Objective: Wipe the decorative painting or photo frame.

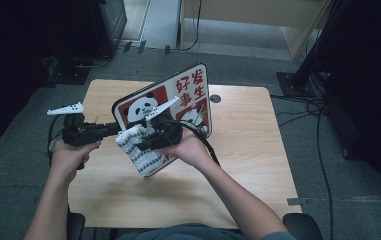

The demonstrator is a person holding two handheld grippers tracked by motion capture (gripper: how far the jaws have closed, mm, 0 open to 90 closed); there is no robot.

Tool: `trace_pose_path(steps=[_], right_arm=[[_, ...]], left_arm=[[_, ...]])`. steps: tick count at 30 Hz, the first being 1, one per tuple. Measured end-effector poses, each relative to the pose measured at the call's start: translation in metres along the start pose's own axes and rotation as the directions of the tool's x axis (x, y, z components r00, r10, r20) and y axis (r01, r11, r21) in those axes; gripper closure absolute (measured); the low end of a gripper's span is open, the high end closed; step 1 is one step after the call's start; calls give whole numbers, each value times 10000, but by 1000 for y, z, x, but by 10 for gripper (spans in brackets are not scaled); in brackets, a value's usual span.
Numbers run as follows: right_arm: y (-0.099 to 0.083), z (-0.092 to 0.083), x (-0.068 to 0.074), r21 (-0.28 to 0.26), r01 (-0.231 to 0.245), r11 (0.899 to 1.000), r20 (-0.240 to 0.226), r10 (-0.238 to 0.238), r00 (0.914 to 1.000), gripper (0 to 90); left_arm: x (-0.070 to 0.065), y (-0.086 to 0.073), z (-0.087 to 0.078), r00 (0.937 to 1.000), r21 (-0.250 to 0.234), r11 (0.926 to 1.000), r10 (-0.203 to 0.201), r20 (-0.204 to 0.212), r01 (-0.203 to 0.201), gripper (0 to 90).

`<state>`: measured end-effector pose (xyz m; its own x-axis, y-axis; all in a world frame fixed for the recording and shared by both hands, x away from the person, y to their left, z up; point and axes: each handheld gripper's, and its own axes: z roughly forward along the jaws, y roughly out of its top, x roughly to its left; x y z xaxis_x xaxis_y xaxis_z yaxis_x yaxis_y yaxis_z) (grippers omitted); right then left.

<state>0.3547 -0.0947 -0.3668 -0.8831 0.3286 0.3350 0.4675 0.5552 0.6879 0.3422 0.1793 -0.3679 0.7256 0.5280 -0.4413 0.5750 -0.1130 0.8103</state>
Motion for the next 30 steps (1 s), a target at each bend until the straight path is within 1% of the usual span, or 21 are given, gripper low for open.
trace_pose_path(steps=[4, 10, 13, 14, 15, 20, 24, 30], right_arm=[[-4, 2, -1, -8, -95, 10000, -40, 95, 9999, 757], [-12, 8, -3, 77, -216, 9997, -136, 217, 9997, 757], [-15, 10, -4, 124, -198, 9997, -155, 199, 9997, 757], [-17, 11, -4, 162, -271, 9995, -171, 274, 9995, 757], [-18, 12, -5, 159, -210, 9997, -184, 213, 9996, 757], [-23, 14, -7, 251, -210, 9995, -170, 214, 9996, 757], [-28, 16, -9, 226, -279, 9994, -212, 284, 9994, 758], [-37, 21, -12, 362, -441, 9984, -230, 449, 9987, 758]], left_arm=[[-1, 1, 0, 10000, 13, 10000, 4, -73, -4, 725], [-1, 1, -1, 10000, 15, 10000, 9, -71, -9, 718], [-1, 1, 0, 10000, 13, 10000, 17, -57, -17, 716], [-1, 1, 0, 10000, 12, 10000, 19, -57, -18, 714], [-1, 1, -1, 10000, 16, 10000, 12, -52, -12, 714], [-1, 1, 0, 10000, 14, 10000, 3, -61, -3, 711], [-1, 1, 0, 10000, 9, 10000, 1, -73, -1, 709], [0, 1, 0, 10000, 10, 10000, 4, -49, -4, 707]])
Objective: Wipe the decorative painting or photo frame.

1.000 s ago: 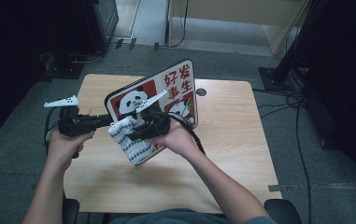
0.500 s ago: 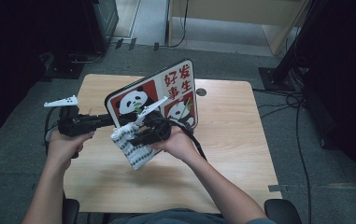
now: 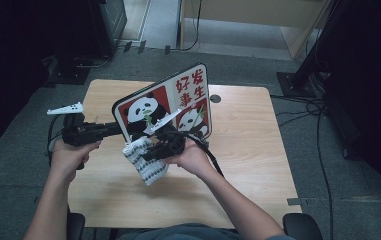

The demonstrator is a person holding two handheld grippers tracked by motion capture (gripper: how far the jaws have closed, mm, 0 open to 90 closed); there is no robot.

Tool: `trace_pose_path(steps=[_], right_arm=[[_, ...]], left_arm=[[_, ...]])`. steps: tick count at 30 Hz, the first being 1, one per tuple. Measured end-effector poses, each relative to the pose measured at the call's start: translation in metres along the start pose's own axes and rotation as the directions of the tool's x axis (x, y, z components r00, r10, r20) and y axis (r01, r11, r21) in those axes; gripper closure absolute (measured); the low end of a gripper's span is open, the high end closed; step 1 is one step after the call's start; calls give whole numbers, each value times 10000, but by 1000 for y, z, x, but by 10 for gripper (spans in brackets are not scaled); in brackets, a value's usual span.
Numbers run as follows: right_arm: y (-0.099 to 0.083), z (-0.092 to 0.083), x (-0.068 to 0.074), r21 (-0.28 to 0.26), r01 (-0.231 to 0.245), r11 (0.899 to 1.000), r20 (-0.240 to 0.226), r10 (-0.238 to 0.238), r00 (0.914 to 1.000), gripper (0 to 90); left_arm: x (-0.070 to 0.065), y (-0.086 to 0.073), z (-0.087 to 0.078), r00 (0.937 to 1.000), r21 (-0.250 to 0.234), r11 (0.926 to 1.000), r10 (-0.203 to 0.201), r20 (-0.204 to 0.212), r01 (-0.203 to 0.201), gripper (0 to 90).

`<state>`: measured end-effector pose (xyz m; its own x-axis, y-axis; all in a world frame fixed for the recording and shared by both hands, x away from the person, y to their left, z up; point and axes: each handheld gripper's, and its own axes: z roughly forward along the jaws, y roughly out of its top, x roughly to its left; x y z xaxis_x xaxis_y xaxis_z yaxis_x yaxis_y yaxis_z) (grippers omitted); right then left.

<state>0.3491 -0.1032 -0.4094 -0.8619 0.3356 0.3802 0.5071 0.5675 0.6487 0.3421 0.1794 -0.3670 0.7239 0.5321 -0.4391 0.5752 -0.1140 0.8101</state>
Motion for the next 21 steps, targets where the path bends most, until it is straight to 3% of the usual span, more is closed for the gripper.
trace_pose_path(steps=[21], right_arm=[[-26, 20, -8, 452, -212, 9988, -42, 214, 9998, 758]], left_arm=[[-1, 0, 1, 10000, 37, 10000, -10, -6, 10, 704]])
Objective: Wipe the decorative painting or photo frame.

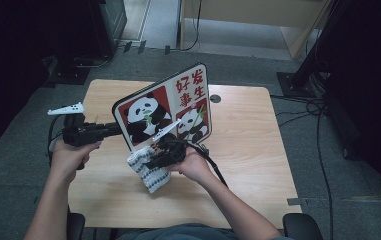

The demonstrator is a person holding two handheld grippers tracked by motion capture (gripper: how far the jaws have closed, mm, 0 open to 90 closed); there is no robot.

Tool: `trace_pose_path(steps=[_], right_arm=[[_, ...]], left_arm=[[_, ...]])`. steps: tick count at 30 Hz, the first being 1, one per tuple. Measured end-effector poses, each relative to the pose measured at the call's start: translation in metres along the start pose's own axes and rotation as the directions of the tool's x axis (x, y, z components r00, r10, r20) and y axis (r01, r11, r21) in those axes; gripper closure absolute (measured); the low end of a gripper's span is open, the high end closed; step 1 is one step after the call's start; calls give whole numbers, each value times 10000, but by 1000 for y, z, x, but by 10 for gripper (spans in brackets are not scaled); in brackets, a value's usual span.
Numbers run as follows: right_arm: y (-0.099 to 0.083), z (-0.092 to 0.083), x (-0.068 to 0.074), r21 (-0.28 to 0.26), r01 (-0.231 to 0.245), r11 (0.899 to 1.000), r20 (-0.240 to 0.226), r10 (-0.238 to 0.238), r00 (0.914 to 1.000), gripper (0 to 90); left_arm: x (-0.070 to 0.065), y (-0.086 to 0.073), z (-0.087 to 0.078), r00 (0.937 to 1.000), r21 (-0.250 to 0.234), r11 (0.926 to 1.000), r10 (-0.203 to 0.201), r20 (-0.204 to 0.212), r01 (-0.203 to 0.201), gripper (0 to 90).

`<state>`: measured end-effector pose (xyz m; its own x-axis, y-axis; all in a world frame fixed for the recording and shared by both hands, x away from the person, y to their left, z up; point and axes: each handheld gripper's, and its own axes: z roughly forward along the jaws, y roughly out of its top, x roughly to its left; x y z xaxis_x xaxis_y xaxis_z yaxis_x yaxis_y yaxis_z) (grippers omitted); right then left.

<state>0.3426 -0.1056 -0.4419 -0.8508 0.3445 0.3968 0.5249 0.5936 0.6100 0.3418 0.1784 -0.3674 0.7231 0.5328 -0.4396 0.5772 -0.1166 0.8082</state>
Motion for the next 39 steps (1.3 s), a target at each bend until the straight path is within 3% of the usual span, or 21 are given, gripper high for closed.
trace_pose_path(steps=[20, 31, 39], right_arm=[[-20, 16, -9, 462, -421, 9980, -171, 429, 9989, 758], [-8, -2, 2, 197, -184, 9996, -268, 189, 9995, 771], [13, -18, 22, -84, 221, 9997, -439, -225, 9988, 770]], left_arm=[[1, -1, 1, 10000, 82, 10000, 33, -77, -32, 662], [3, -1, 2, 9993, 268, 9996, 113, -361, -103, 574], [3, 0, 0, 9973, 380, 9987, 367, -638, -343, 497]])
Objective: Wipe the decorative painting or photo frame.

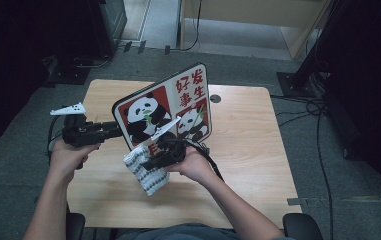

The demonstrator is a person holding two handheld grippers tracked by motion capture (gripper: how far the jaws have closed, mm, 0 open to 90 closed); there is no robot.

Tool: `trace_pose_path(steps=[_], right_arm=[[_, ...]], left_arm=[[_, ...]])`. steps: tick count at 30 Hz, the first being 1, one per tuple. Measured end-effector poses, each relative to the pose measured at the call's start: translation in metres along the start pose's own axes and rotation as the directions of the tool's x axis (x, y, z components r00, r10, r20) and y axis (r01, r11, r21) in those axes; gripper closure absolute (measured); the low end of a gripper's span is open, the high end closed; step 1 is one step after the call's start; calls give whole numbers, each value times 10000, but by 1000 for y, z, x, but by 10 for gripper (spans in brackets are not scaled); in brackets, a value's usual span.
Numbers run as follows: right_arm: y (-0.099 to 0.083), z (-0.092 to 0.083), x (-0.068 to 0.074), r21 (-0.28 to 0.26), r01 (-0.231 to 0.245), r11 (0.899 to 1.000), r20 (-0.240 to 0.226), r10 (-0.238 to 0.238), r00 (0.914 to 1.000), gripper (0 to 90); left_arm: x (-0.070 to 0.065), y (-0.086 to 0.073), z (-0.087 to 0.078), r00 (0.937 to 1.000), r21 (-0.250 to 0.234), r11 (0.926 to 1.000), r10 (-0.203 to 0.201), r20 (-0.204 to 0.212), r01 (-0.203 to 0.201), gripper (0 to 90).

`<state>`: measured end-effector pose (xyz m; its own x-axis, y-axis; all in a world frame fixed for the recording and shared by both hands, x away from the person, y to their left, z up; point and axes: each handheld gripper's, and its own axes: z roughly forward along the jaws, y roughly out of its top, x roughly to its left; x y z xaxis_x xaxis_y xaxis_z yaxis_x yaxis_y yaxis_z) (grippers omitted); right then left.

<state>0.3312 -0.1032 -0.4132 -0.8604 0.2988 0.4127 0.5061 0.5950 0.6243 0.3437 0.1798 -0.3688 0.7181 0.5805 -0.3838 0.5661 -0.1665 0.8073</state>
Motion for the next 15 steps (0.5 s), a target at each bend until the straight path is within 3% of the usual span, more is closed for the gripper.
trace_pose_path(steps=[11, 15], right_arm=[[23, -10, 19, -113, 504, 9987, -61, -504, 9987, 769], [31, -14, 24, -178, 573, 9982, -113, -575, 9983, 769]], left_arm=[[4, 0, -7, 9999, -145, 9999, -9, 151, 11, 433], [4, 1, -7, 9996, -196, 9998, -74, -278, 69, 440]])
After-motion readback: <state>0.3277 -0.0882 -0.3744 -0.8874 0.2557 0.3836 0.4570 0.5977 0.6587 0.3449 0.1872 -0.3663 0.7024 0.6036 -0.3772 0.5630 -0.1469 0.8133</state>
